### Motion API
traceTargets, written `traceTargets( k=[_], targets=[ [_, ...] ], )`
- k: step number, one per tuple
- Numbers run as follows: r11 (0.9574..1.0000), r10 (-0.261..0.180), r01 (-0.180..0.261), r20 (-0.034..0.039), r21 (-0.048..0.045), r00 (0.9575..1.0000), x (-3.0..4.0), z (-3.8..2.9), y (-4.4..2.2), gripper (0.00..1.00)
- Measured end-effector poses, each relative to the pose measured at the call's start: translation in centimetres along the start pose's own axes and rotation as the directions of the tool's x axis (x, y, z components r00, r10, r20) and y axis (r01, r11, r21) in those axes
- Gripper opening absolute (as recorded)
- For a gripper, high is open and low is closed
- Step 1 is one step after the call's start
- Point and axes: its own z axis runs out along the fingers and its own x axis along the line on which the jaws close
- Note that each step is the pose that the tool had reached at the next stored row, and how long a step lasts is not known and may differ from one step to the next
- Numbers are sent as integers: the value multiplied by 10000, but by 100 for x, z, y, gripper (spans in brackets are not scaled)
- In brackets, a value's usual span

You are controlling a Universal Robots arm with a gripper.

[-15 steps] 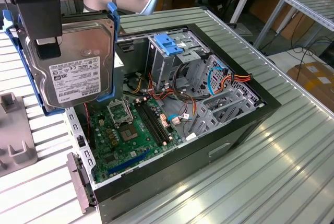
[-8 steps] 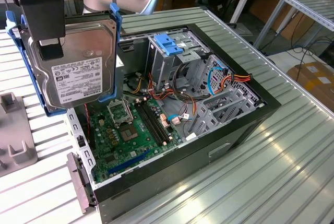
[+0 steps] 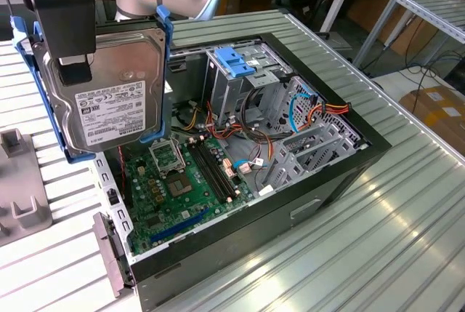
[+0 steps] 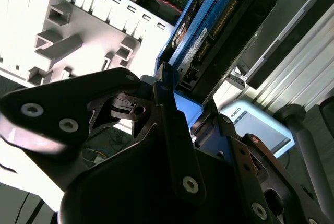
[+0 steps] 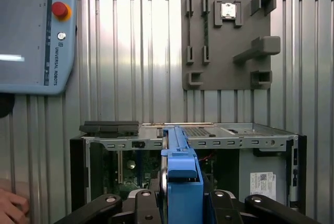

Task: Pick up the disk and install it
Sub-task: 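Pick up the disk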

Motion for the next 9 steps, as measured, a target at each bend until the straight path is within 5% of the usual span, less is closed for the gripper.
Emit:
traceTargets(
  k=[9],
  targets=[
    [10000,0,0,0,0,10000,25,0,-30,37]
  ],
)
